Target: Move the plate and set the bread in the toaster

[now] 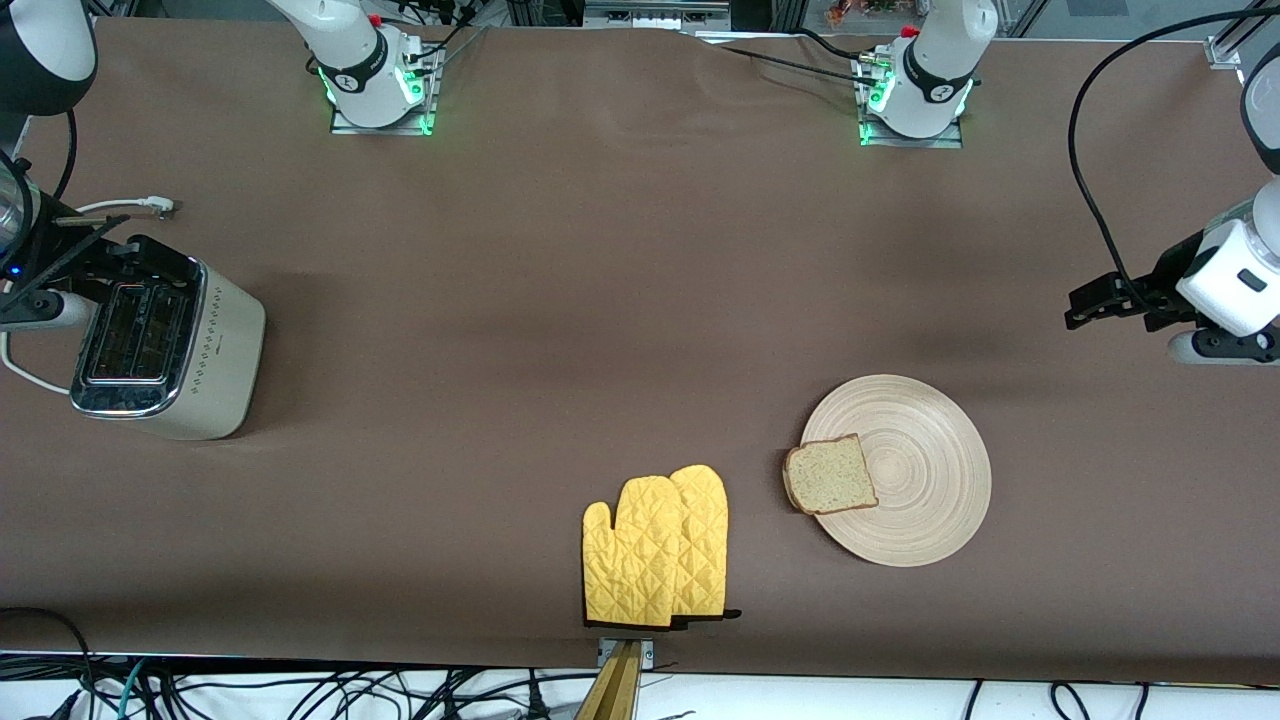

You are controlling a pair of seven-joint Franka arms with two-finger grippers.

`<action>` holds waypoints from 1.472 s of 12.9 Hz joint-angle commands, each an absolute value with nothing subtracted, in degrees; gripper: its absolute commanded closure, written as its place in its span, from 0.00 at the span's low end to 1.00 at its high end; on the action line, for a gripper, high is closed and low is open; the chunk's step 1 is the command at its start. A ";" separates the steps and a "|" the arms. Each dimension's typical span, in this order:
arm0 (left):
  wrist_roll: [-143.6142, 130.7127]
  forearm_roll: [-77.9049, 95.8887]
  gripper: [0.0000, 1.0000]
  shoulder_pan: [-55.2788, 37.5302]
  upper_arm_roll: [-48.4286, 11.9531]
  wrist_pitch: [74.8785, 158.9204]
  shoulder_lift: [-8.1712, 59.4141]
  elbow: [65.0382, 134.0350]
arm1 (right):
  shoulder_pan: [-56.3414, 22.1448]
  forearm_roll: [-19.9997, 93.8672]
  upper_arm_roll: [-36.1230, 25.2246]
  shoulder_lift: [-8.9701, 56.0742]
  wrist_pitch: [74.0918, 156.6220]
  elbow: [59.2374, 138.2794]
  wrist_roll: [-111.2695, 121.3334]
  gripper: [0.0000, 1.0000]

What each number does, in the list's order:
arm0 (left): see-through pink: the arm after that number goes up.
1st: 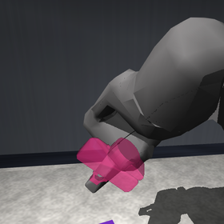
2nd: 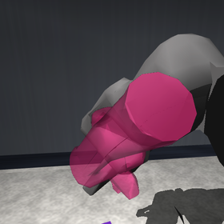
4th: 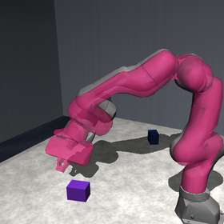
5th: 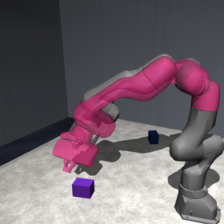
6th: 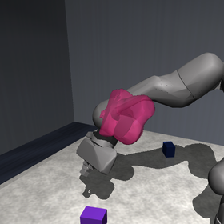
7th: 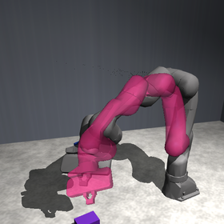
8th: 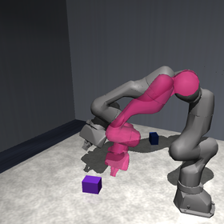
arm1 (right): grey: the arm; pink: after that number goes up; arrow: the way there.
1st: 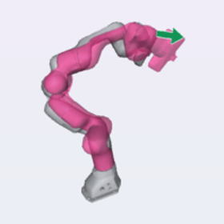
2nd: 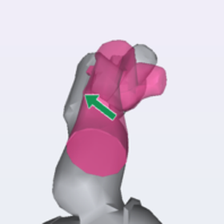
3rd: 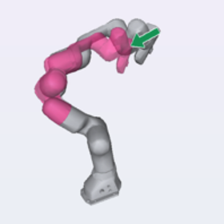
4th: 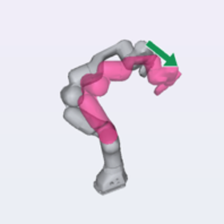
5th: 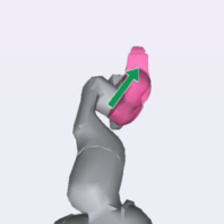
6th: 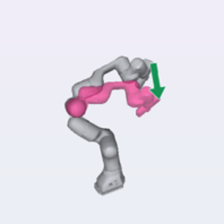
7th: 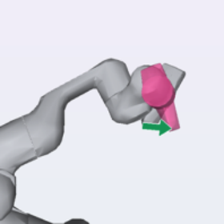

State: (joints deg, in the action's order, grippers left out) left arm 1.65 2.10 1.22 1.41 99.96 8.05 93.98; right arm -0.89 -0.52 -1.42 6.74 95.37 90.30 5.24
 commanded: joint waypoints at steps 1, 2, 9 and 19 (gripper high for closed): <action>1.94 2.55 0.00 1.41 1.49 98.70 9.14 91.58 | -0.53 -0.70 -1.41 7.29 94.13 88.77 5.89 0.00; 1.76 2.46 0.00 1.32 1.32 98.70 9.40 91.58 | -0.53 -0.70 -1.41 7.29 94.13 88.77 5.89 0.00; 1.67 3.08 0.00 1.32 1.32 97.65 10.46 91.58 | -0.53 -0.70 -1.41 7.29 94.13 88.77 5.89 0.00; 1.67 3.08 0.00 1.14 1.23 96.07 10.55 91.93 | -0.70 -0.70 -1.41 7.30 94.22 88.77 5.71 0.00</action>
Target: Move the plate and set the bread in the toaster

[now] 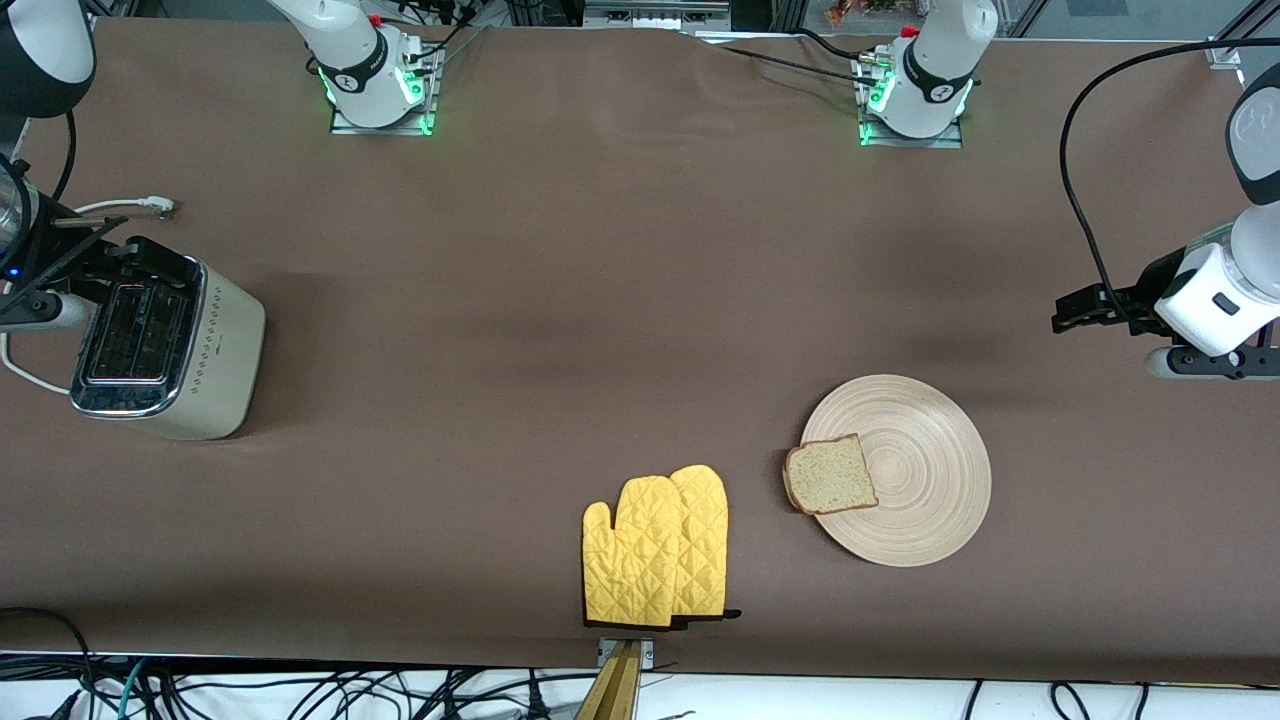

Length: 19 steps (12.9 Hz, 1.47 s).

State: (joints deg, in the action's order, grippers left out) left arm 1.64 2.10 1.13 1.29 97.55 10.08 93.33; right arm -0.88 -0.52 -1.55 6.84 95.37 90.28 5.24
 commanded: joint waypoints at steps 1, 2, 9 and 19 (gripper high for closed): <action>1.67 3.08 0.00 1.14 1.23 95.80 10.55 91.93 | -0.70 -0.62 -1.41 7.29 94.22 88.77 5.71 0.00; 1.84 3.16 0.00 1.23 1.23 95.54 10.55 91.93 | -0.62 -0.62 -1.41 7.38 94.22 88.68 5.71 0.00; 2.72 19.28 0.00 8.51 1.32 93.43 13.70 91.67 | -0.70 -0.62 -1.41 7.38 94.22 88.77 5.71 0.00; 31.08 60.79 0.00 24.77 1.23 105.73 37.50 92.46 | -0.70 -0.62 -1.32 7.38 94.22 88.77 5.71 0.00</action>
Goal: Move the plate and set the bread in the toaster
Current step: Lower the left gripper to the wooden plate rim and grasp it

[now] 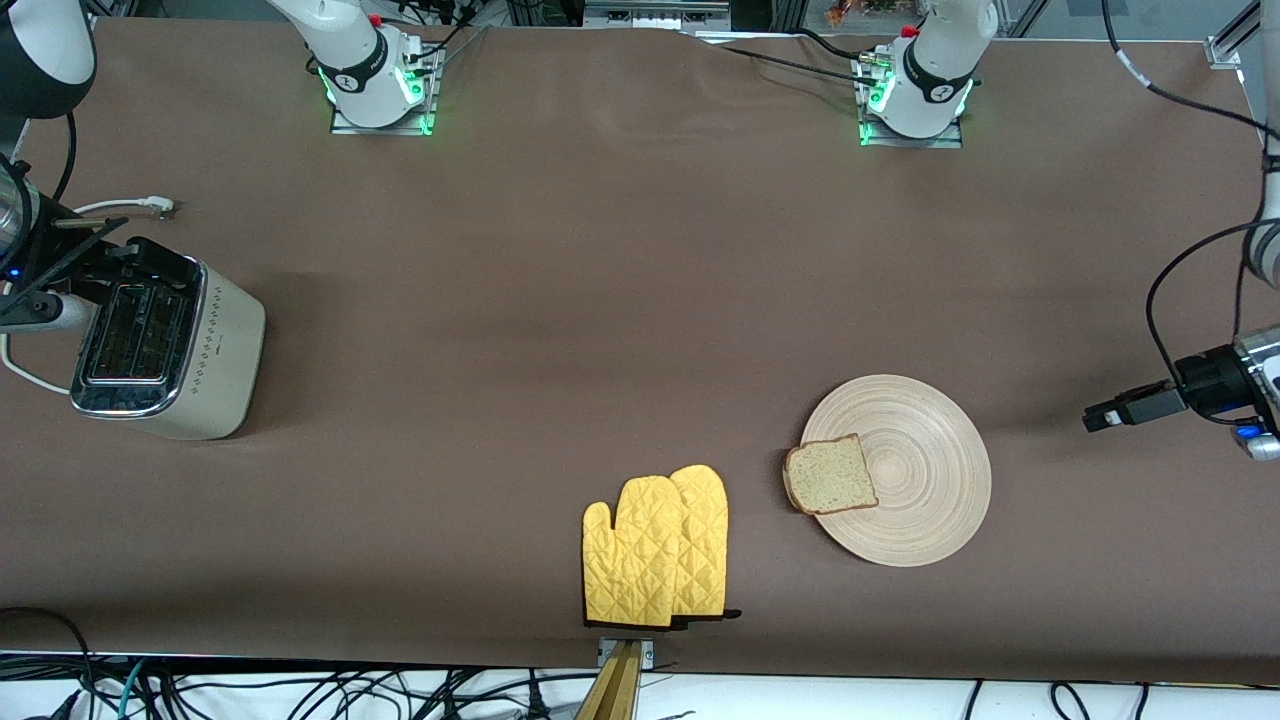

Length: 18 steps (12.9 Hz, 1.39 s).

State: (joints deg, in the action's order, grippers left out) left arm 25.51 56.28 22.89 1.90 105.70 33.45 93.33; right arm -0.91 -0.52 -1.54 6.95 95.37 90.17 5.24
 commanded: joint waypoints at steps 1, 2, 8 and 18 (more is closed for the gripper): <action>36.68 64.65 0.00 25.05 1.23 105.65 39.62 92.90 | -0.70 -0.62 -1.41 7.38 94.22 88.77 5.71 0.00; 41.09 68.17 0.00 25.48 1.23 105.73 40.77 94.81 | -0.70 -0.62 -1.41 7.38 94.22 88.77 5.71 0.00; 50.95 80.23 0.08 20.50 1.05 111.05 45.70 98.51 | -0.79 -0.62 -1.41 7.38 94.22 88.77 5.71 0.00; 59.32 81.77 1.00 16.78 0.53 117.43 45.70 102.22 | -0.70 -0.62 -1.32 7.38 94.22 88.77 5.71 0.00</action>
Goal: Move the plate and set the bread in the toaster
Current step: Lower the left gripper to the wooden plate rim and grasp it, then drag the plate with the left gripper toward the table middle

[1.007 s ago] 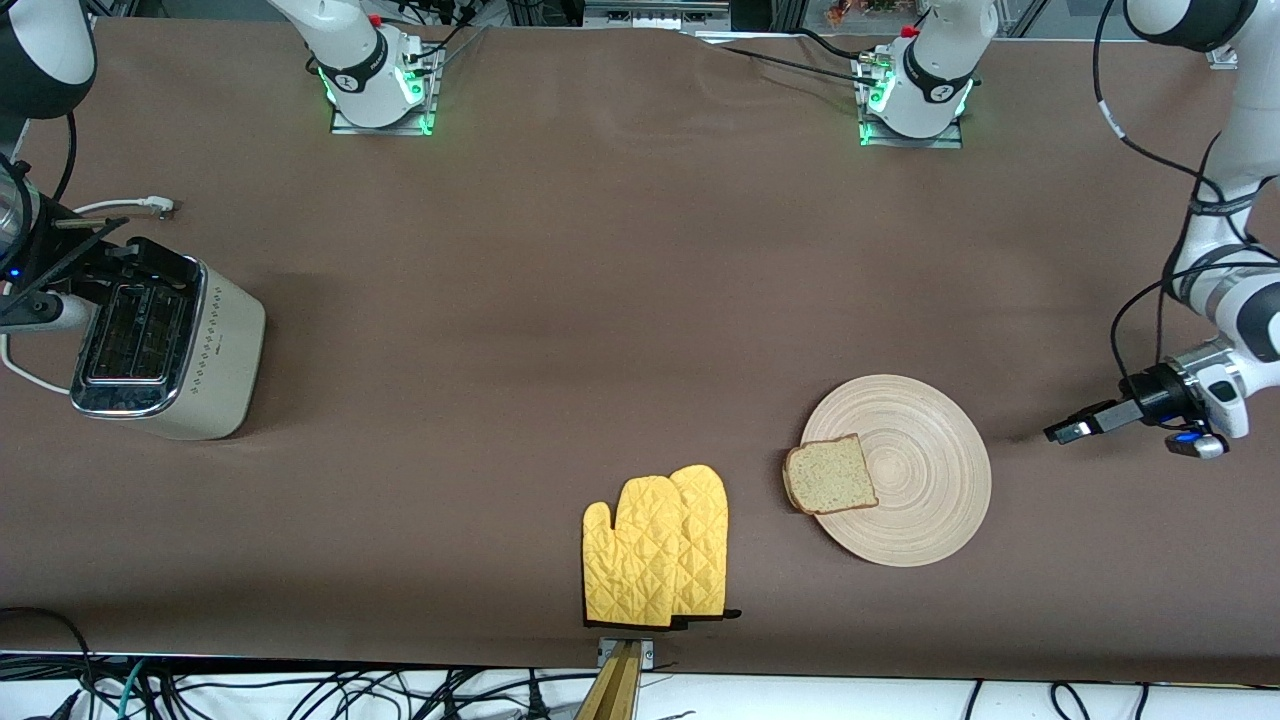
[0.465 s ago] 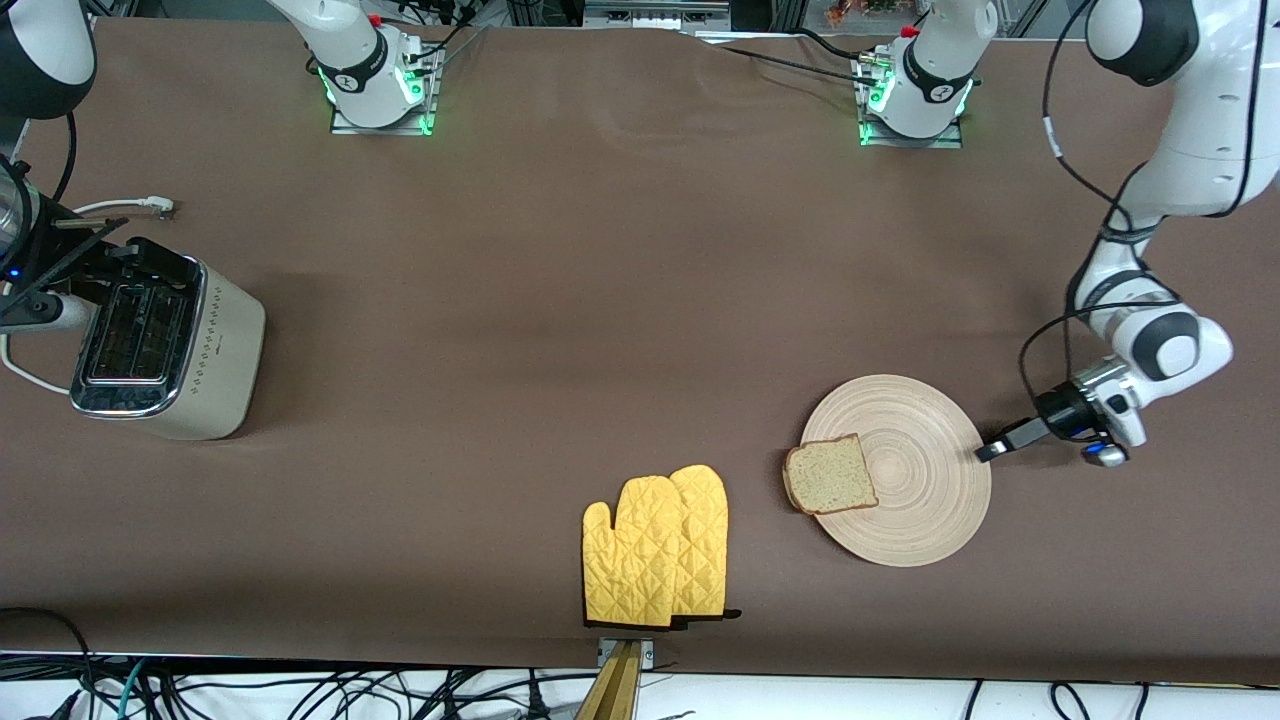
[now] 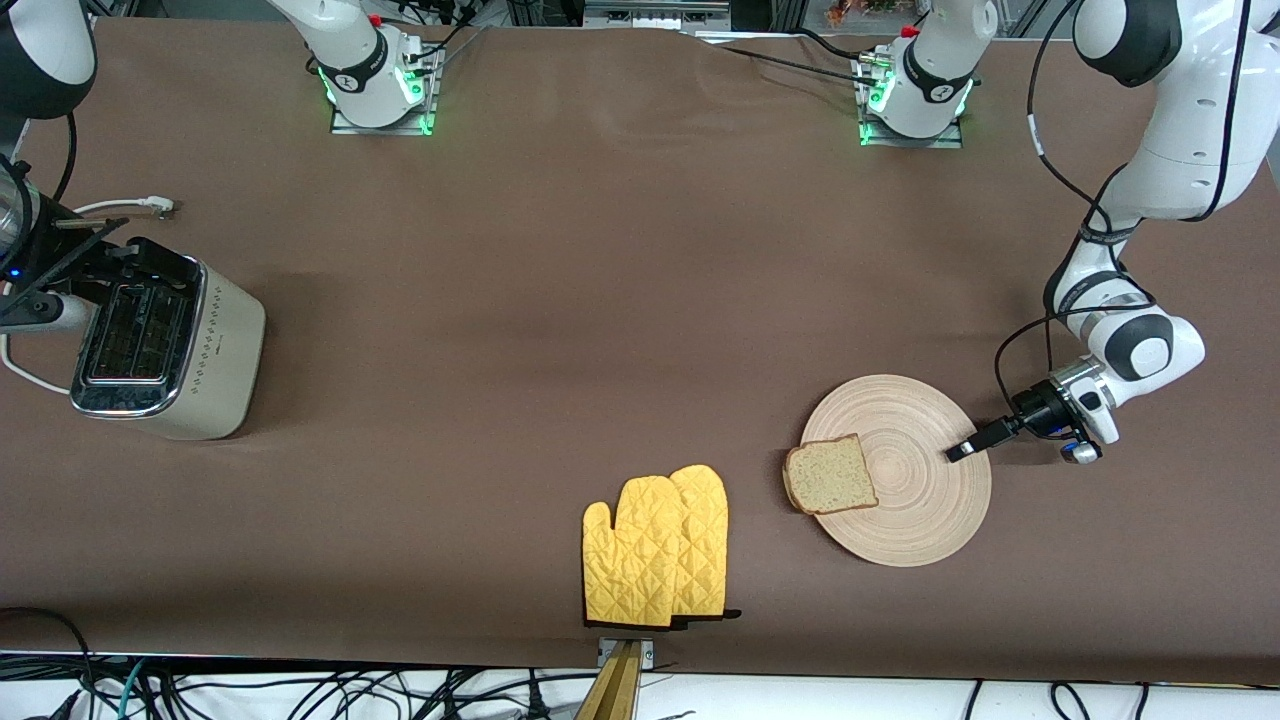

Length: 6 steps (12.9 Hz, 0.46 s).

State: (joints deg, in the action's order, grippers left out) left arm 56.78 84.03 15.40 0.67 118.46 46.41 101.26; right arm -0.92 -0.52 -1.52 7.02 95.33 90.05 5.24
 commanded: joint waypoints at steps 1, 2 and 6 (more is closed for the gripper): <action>59.07 80.69 1.00 17.48 0.53 116.73 45.62 102.13 | -0.70 -0.62 -1.41 7.38 94.22 88.77 5.71 0.00; 58.45 80.60 1.00 17.66 0.53 116.37 45.35 102.22 | -0.70 -0.62 -1.41 7.38 94.22 88.77 5.71 0.00; 55.91 77.78 1.00 19.25 0.62 104.79 44.39 101.95 | -0.70 -0.62 -1.41 7.30 94.22 88.77 5.71 0.00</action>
State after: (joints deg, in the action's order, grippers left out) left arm 57.28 79.12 18.49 0.83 110.39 46.17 101.29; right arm -0.92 -0.52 -1.53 7.02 95.33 90.05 5.24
